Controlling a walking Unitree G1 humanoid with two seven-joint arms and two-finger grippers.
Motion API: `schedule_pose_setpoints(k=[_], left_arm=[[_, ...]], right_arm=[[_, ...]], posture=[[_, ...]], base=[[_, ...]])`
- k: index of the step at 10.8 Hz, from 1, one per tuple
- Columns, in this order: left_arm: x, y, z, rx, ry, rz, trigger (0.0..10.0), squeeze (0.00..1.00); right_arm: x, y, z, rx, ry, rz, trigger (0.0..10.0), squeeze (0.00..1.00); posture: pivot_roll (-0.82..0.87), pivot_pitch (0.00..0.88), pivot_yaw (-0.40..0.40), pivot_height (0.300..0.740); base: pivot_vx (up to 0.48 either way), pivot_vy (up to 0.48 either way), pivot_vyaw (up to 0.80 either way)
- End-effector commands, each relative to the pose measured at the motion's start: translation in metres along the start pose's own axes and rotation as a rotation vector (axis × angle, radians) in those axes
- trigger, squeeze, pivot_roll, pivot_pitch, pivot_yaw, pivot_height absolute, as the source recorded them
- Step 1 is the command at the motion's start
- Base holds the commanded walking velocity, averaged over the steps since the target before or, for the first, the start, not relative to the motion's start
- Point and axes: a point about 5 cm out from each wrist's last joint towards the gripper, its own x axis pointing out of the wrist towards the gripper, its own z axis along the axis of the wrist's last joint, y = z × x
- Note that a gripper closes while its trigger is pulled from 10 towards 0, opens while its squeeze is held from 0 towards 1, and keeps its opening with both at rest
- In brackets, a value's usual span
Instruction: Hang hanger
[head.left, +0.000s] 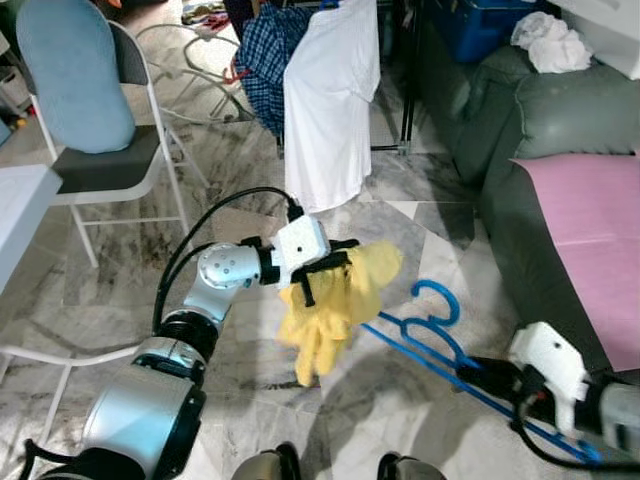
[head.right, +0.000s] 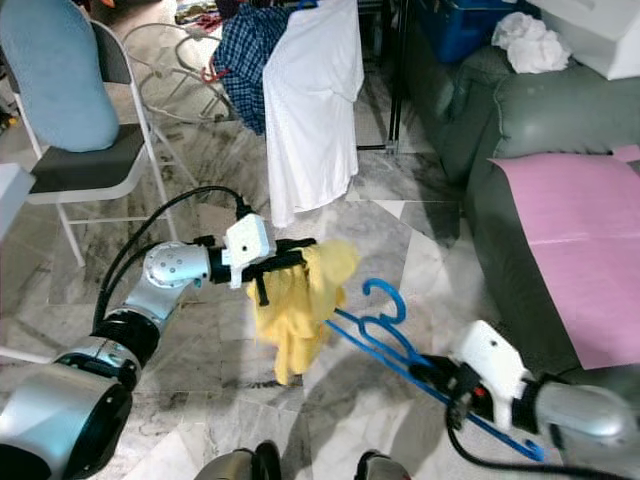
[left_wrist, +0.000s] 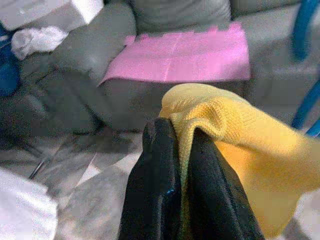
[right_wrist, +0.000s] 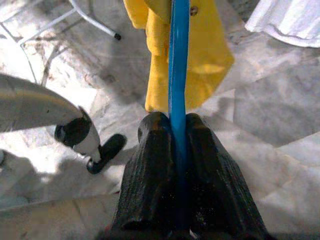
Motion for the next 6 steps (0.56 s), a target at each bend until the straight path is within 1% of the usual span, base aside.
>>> schedule_pose_setpoints(k=[1, 2, 3, 4, 5, 6], left_arm=[[0.002, 0.0, 0.009, 0.005, -0.058, -0.022, 10.0, 0.0], [0.004, -0.005, 0.01, 0.009, -0.069, -0.065, 10.0, 0.0], [0.004, -0.007, 0.009, 0.019, -0.059, -0.082, 10.0, 0.0], [-0.002, -0.008, 0.0, 0.059, 0.006, -0.071, 10.0, 0.0], [-0.008, -0.006, -0.006, 0.076, 0.061, -0.033, 10.0, 0.0], [-0.012, 0.0, -0.01, 0.079, 0.103, 0.035, 10.0, 0.0]], right_arm=[[0.007, 0.001, -0.002, -0.017, -0.007, -0.008, 10.0, 0.0], [0.011, 0.0, -0.003, -0.02, -0.012, -0.029, 10.0, 0.0], [0.012, -0.002, -0.002, -0.024, -0.014, -0.046, 10.0, 0.0], [0.012, -0.001, -0.002, -0.03, -0.012, -0.047, 10.0, 0.0], [0.01, 0.001, -0.002, -0.049, 0.0, -0.041, 10.0, 0.0], [0.007, 0.004, -0.001, -0.065, 0.005, -0.038, 10.0, 0.0]], posture=[[-0.26, 0.177, 0.117, 0.74], [-0.26, 0.177, 0.119, 0.74], [-0.26, 0.177, 0.12, 0.74], [-0.26, 0.177, 0.122, 0.74], [-0.26, 0.178, 0.125, 0.74], [-0.27, 0.18, 0.13, 0.74]], base=[[0.0, 0.0, 0.0], [0.0, 0.0, 0.0], [0.0, 0.0, 0.0], [0.0, 0.0, 0.0], [0.0, 0.0, 0.0], [0.0, 0.0, 0.0]])
